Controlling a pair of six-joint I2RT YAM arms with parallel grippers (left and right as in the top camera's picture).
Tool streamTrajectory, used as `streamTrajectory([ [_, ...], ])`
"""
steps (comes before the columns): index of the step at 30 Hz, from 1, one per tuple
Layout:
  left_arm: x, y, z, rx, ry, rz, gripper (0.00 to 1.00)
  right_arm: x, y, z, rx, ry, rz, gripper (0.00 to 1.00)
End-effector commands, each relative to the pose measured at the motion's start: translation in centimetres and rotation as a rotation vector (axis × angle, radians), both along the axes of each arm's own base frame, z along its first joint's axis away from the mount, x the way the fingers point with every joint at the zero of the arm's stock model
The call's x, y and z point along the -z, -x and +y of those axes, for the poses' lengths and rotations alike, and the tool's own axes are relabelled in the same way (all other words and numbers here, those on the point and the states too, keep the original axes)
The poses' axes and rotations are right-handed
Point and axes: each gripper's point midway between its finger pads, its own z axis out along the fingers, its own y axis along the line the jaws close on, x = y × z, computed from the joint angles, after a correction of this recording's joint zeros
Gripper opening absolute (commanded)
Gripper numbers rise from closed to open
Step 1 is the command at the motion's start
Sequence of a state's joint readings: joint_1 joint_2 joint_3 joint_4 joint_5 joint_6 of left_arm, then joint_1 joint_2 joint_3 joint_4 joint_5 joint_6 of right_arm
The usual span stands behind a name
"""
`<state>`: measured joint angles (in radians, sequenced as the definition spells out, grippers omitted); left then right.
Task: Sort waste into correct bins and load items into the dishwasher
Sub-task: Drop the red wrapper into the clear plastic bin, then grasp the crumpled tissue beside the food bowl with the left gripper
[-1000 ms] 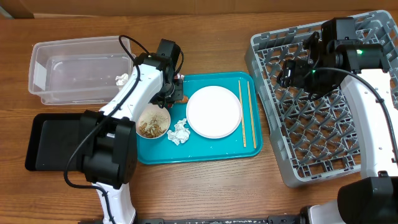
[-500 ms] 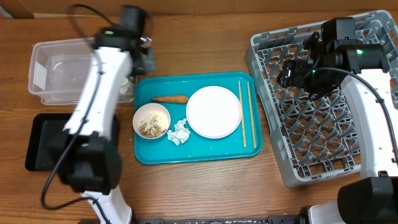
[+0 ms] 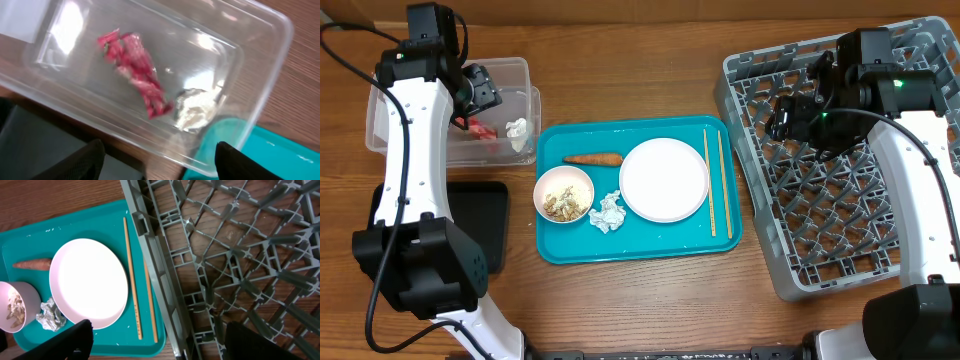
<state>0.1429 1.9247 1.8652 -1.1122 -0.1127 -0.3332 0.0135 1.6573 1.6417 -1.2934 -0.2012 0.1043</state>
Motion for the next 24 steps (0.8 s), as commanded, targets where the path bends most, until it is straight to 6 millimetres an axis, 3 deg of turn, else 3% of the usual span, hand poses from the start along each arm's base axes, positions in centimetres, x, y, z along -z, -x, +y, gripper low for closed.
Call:
streamTrajectory([
  [1,-0.8,0.2,-3.8,0.118,0.103,-0.009,0.73,-0.2,-0.1,-0.3,0.006,0.009,-0.009,0.86],
  [5,-0.6,2.2,-10.2,0.331,0.19,0.071,0.73,-0.2,-0.1,-0.3,0.006,0.009,-0.009,0.86],
  [11,1.7,8.6,-18.0,0.537,0.168,0.318,0.73,-0.2,-0.1,-0.3,0.007,0.009,-0.009,0.87],
  [18,5.2,14.4,-21.7,0.698,-0.016,0.517,0.75,-0.1,0.0,-0.3,0.006,0.009,-0.003,0.86],
  [24,9.2,16.8,-24.6,0.817,-0.057,0.543,0.76,-0.1,0.0,-0.3,0.006,0.009,-0.004,0.86],
])
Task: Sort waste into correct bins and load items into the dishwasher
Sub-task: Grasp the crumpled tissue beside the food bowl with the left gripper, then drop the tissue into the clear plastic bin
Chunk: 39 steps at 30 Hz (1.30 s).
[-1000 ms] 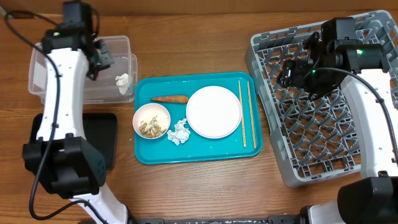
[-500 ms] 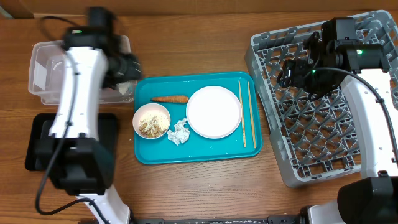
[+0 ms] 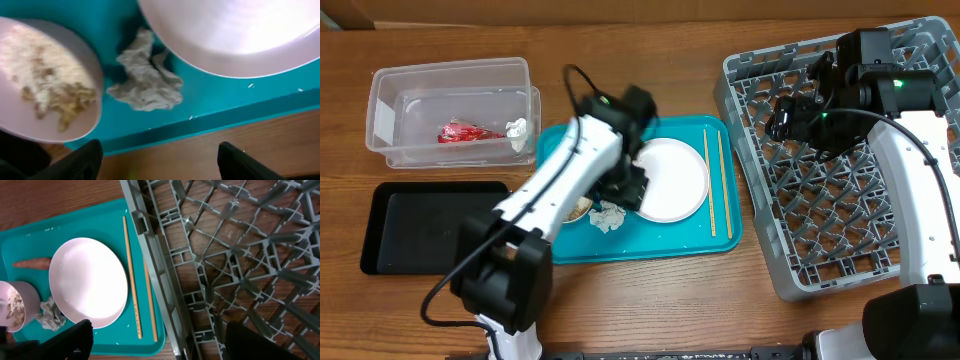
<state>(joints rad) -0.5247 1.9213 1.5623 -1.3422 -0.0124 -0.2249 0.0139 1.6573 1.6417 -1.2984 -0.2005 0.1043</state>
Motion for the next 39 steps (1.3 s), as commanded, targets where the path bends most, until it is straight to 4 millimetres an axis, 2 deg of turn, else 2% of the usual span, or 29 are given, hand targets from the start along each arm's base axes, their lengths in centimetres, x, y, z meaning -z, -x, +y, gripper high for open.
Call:
streamTrajectory([
  [1,0.7,0.8,-0.1,0.072,-0.036,-0.033,0.77,-0.2,-0.1,-0.3,0.006,0.008,-0.009,0.86],
  [8,3.4,0.9,0.7,0.087,-0.079,-0.062,0.79,-0.2,-0.1,-0.3,0.006,0.009,-0.009,0.86],
  [12,5.0,0.0,0.3,0.106,-0.04,-0.106,0.79,-0.2,-0.1,-0.3,0.006,0.008,-0.009,0.86],
  [16,6.3,0.2,0.0,0.141,-0.011,-0.109,0.76,-0.2,-0.1,-0.3,0.006,0.008,-0.007,0.86],
  [18,6.6,0.4,0.3,0.136,-0.018,-0.102,0.69,-0.2,-0.1,-0.3,0.006,0.009,-0.008,0.86],
  [19,6.7,0.5,0.4,0.131,-0.02,-0.098,0.62,-0.2,-0.1,-0.3,0.006,0.008,-0.008,0.86],
  [22,6.6,0.6,0.5,0.131,-0.022,-0.095,0.29,-0.2,-0.1,-0.3,0.006,0.008,-0.007,0.86],
  [24,6.3,0.6,0.6,0.131,-0.029,-0.092,0.18,-0.2,-0.1,-0.3,0.006,0.008,-0.007,0.86],
  [26,5.3,0.4,0.8,0.133,-0.049,-0.088,0.09,-0.2,-0.1,-0.3,0.006,0.008,-0.008,0.86],
  [29,2.8,-0.4,0.9,0.126,-0.059,-0.097,0.04,-0.2,-0.1,-0.3,0.006,0.009,-0.007,0.86],
  [34,-4.2,-4.8,1.4,0.043,0.004,-0.275,0.05,-0.1,-0.1,-0.6,0.011,0.031,-0.007,0.86],
  [36,-7.2,-7.1,2.9,-0.025,0.039,-0.37,0.05,-0.1,-0.1,-0.6,0.011,0.031,-0.007,0.86],
  [39,-10.3,-10.1,6.5,-0.148,0.065,-0.487,0.04,-0.1,-0.1,-0.6,0.011,0.031,-0.008,0.86],
])
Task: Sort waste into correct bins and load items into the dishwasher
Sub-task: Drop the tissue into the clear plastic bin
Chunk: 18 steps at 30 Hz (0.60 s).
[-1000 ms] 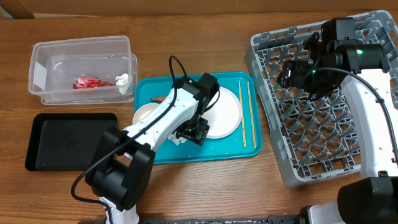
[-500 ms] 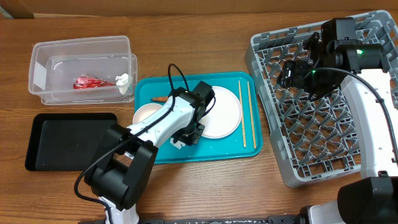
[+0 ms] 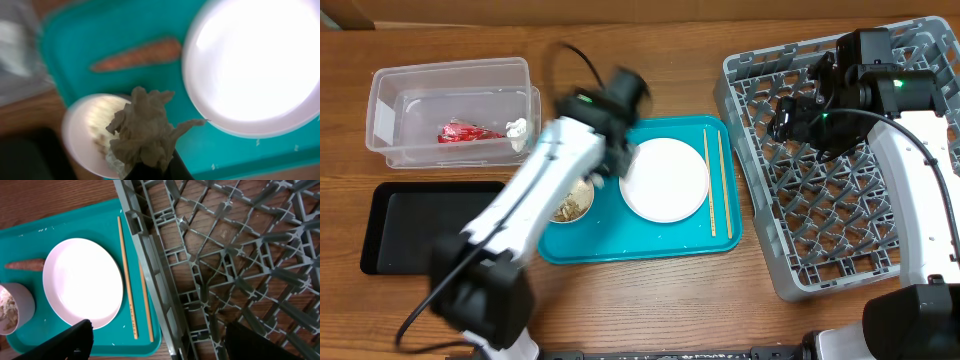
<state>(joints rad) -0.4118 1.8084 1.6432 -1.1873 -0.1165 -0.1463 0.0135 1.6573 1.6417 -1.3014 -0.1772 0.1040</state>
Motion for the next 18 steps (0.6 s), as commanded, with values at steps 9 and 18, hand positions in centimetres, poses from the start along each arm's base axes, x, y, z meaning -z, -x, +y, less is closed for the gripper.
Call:
streamTrajectory([
  [9,-4.8,-10.1,16.5,-0.46,0.065,-0.345,0.04,-0.2,-0.1,-0.2,0.004,0.008,-0.01,0.86],
  [18,-4.7,-12.4,20.8,-0.564,0.083,-0.422,0.8,-0.2,-0.1,-0.2,0.003,0.008,-0.011,0.86],
])
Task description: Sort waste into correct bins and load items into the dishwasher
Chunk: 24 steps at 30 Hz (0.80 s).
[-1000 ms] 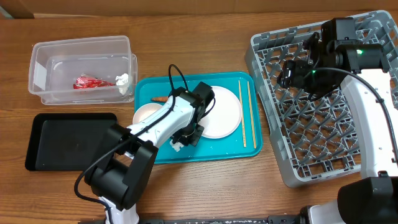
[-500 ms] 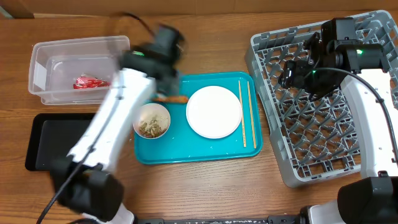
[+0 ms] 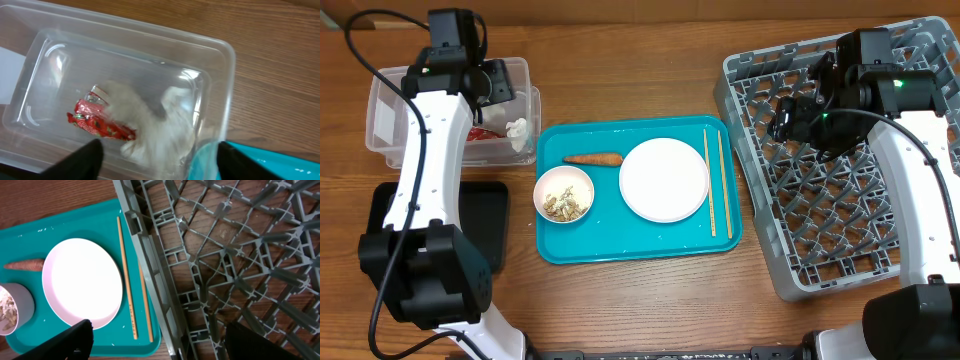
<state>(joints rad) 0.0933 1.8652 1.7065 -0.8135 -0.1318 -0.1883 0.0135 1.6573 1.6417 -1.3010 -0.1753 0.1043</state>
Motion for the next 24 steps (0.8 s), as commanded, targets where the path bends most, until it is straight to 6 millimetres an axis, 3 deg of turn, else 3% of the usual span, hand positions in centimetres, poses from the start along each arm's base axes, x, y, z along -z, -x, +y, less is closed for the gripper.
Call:
streamTrajectory([
  [1,-1.9,-0.6,0.3,-0.016,0.017,-0.051,0.82,-0.2,-0.1,-0.2,0.003,0.007,-0.011,0.86],
  [4,-3.6,-0.5,-0.4,0.008,0.046,-0.067,0.85,-0.2,-0.1,-0.2,0.003,0.007,-0.011,0.87],
  [8,-4.9,1.2,-4.7,0.127,0.189,-0.038,0.84,-0.2,-0.1,-0.2,0.003,0.007,-0.011,0.87],
  [10,-4.4,3.1,-6.7,0.172,0.241,0.034,0.84,-0.2,-0.1,-0.2,0.003,0.007,-0.01,0.87],
  [13,-2.4,7.0,-8.1,0.177,0.247,0.215,0.81,-0.1,0.1,-0.1,0.001,0.004,-0.003,0.87],
  [18,-0.9,12.3,-8.8,0.162,0.259,0.437,0.8,-0.2,0.5,1.8,-0.054,-0.033,0.004,0.87],
  [24,-3.5,15.7,-7.4,0.115,0.196,0.448,0.81,0.0,1.9,5.3,-0.16,-0.027,0.036,0.86],
])
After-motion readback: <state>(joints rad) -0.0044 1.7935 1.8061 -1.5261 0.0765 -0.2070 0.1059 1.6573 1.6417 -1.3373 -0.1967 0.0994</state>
